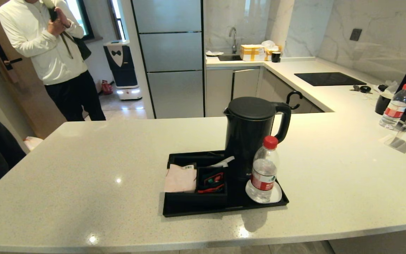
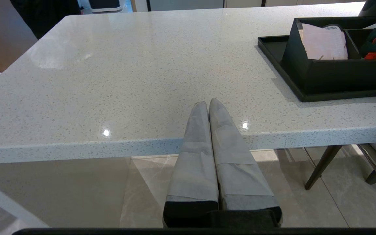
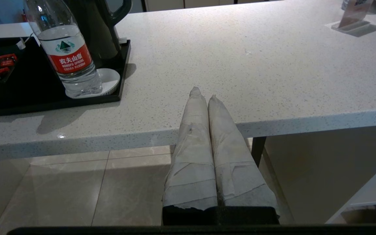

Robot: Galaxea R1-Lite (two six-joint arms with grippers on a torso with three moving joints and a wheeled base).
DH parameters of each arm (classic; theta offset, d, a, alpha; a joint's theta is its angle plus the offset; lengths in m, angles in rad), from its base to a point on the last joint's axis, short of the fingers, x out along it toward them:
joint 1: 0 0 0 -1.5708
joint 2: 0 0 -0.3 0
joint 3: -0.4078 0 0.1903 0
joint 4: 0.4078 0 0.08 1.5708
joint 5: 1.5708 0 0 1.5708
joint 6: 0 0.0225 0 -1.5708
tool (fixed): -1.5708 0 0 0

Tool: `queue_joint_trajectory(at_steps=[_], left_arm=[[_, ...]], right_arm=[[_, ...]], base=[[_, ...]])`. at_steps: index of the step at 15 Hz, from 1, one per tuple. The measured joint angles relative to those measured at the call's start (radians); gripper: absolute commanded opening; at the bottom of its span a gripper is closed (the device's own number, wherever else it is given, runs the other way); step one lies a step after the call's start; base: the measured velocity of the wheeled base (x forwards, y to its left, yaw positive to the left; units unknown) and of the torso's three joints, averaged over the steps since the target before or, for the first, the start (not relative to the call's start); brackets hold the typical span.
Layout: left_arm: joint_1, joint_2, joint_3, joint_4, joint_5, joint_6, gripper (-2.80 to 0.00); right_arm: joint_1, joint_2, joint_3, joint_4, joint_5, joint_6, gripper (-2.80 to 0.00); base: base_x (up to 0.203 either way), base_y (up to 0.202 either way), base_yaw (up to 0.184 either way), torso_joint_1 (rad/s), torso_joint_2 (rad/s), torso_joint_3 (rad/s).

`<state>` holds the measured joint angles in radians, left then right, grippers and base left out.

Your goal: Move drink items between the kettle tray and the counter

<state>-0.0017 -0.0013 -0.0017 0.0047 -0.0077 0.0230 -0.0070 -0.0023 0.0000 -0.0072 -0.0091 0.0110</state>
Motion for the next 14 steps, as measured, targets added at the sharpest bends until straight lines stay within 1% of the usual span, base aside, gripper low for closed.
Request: queue_joint_trajectory(at_steps=[14], left_arm=[[0.000,0.000,0.000,0.000,0.000,0.000,-2.80]], right_arm=[[0.001,0.001,0.000,-0.001,0.001,-0.003,-2.80]], base=[[0.000,0.000,0.000,0.000,0.00,0.000]])
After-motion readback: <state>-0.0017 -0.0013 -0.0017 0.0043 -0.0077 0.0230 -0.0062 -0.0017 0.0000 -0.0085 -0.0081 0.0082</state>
